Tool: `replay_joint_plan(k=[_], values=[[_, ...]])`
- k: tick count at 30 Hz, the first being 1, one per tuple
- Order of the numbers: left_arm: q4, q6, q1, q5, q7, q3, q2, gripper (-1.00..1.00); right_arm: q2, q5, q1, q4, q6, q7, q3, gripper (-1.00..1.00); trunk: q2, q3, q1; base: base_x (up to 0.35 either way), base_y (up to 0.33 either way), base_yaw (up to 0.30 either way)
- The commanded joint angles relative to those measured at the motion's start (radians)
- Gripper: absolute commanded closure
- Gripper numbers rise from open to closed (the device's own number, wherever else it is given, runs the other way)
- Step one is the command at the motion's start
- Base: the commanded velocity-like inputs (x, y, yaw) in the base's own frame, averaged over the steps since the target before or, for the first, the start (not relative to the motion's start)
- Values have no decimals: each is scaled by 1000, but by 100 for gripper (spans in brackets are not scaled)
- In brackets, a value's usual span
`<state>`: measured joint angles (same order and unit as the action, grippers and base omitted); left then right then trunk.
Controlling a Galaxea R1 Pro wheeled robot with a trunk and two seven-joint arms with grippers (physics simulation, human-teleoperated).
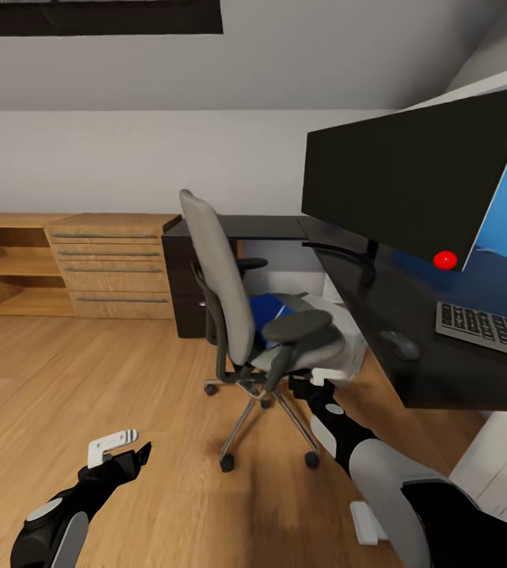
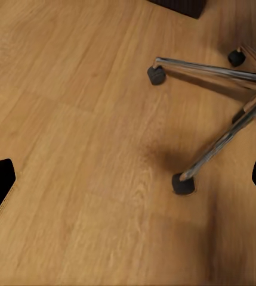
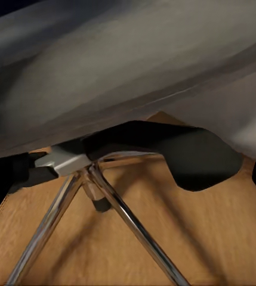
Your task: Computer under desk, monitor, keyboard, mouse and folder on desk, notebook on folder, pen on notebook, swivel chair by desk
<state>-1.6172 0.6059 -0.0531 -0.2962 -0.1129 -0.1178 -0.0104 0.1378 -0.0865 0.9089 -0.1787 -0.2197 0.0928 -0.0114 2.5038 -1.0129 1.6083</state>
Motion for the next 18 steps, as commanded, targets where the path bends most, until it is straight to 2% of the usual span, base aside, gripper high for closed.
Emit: replay_joint_plan(k=[1, 8, 14, 18], values=[[-1, 5, -1, -11, -8, 1, 0, -100, 0, -9, 1, 1, -4, 0, -2, -100, 0, 0, 0, 0, 0, 206], [-1, 5, -1, -11, -8, 1, 0, -100, 0, -9, 1, 2, -4, -1, -2, -100, 0, 7, 0, -11, 13, 208], [-1, 5, -1, -11, -8, 0, 0, -100, 0, -9, 1, 2, -4, -1, -2, -100, 0, 14, 0, -175, 207, 210], [-1, 5, -1, -11, -8, 0, 0, -100, 1, -9, 0, 2, -4, -1, -2, -100, 0, 18, 0, -88, 88, 215]])
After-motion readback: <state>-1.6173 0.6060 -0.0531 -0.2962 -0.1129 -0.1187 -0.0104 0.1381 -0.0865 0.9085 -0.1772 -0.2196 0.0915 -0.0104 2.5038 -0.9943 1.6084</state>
